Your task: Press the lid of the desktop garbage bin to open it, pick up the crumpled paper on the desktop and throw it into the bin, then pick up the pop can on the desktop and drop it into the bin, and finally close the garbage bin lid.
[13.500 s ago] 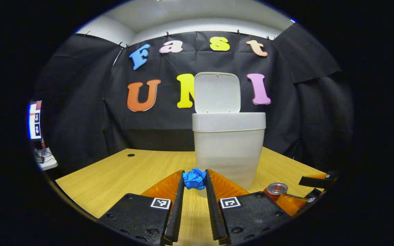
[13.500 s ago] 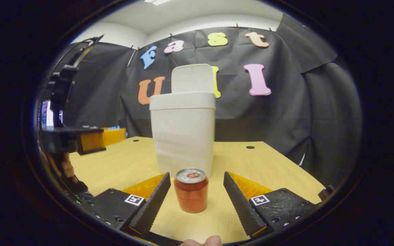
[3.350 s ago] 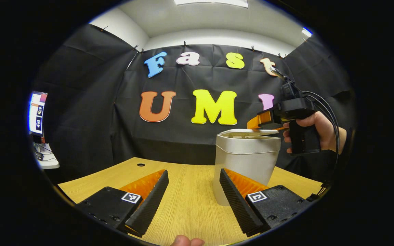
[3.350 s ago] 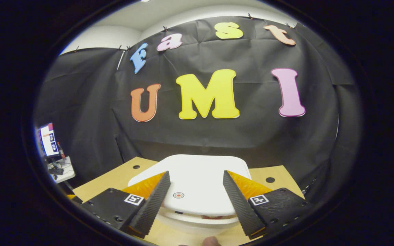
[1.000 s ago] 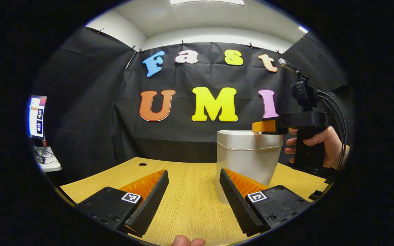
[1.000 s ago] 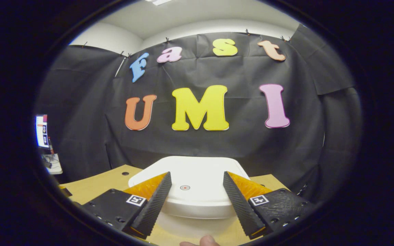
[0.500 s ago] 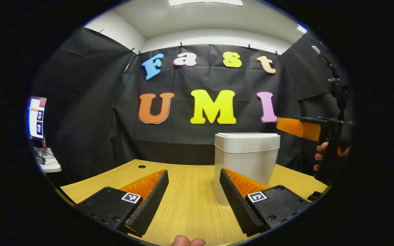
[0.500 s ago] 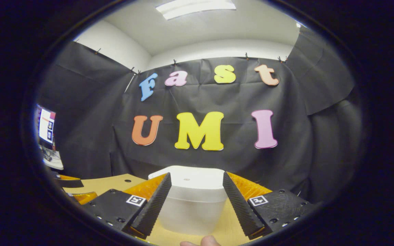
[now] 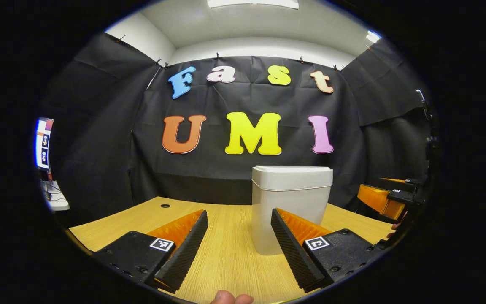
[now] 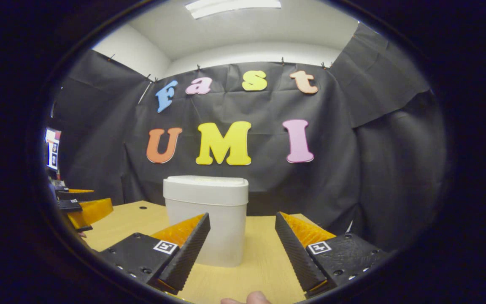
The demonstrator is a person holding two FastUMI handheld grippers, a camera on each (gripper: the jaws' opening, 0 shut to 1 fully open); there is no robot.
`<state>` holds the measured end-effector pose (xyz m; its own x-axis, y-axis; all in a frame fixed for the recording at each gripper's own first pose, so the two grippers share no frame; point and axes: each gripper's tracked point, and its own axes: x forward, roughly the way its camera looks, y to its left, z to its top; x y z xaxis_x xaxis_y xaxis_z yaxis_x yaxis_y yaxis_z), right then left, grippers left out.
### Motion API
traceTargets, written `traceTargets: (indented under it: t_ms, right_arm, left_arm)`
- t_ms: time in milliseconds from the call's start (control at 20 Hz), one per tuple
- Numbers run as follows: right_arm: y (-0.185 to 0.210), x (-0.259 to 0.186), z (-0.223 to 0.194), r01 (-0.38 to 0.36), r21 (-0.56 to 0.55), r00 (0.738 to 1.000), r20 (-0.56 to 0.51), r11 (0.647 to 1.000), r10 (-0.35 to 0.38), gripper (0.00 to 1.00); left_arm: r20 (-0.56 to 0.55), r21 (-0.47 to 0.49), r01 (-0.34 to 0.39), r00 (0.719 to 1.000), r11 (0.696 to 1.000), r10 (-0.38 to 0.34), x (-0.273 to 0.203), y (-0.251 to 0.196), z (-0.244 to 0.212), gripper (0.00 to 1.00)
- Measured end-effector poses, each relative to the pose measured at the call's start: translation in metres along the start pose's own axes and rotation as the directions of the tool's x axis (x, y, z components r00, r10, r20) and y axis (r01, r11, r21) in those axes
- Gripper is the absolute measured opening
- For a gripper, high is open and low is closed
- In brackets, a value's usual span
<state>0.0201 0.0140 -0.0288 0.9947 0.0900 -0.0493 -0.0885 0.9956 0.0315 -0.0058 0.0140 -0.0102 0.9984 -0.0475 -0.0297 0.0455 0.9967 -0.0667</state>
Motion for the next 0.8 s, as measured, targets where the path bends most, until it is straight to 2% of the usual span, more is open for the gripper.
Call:
traceTargets:
  t_ms: [250,800]
  right_arm:
    - [0.001,0.001,-0.014,0.017,-0.01,1.0,-0.007,1.0,-0.017,0.96]
    - [0.014,-0.011,-0.003,0.005,-0.03,1.0,0.011,1.0,-0.005,0.96]
  left_arm:
    - [0.0,0.015,-0.006,1.0,1.0,0.006,0.001,0.001,-0.002,0.97]
    - [-0.002,0.002,-0.009,1.0,1.0,0.009,0.002,0.001,-0.002,0.97]
